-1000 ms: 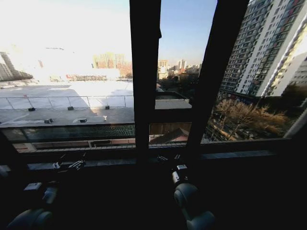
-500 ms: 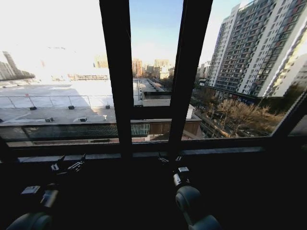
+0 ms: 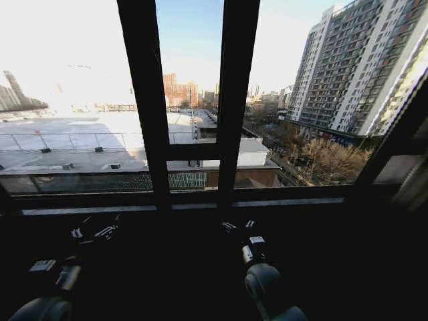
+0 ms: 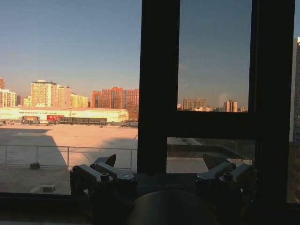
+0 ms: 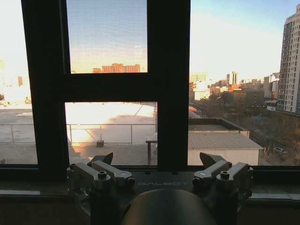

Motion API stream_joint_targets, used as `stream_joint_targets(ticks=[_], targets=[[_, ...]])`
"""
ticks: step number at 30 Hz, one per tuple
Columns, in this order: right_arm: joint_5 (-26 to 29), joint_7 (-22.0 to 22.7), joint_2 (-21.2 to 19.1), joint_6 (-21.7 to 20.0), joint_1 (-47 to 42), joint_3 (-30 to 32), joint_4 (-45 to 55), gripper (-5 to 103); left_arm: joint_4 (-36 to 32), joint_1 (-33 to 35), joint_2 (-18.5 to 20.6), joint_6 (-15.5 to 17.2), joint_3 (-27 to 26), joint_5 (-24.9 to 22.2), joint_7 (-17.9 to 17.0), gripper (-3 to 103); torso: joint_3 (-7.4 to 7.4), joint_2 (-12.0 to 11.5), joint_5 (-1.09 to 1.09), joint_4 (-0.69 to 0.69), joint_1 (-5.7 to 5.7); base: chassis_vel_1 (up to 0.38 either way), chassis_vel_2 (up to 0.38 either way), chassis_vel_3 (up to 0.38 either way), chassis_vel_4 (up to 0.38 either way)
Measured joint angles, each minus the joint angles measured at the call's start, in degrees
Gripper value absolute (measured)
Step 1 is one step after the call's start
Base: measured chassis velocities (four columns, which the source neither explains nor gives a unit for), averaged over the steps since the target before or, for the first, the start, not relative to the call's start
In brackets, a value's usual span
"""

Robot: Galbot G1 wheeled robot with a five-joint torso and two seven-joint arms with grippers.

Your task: Open the curtains by pulling them apart, changing their state from closed to fully open.

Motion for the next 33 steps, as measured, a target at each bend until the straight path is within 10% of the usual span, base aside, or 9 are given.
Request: stream_joint_targets(ticks=[33], targets=[[-1.5,0.4,0.2,0.8,-1.4,-0.1,0.7,100,0.1,1.1,-0.2,-2.4,0.8,-2.2,0.8,100,0.02,0.0,0.01,-0.02,0.05,0.013,-0.249,-0.01,0.25]])
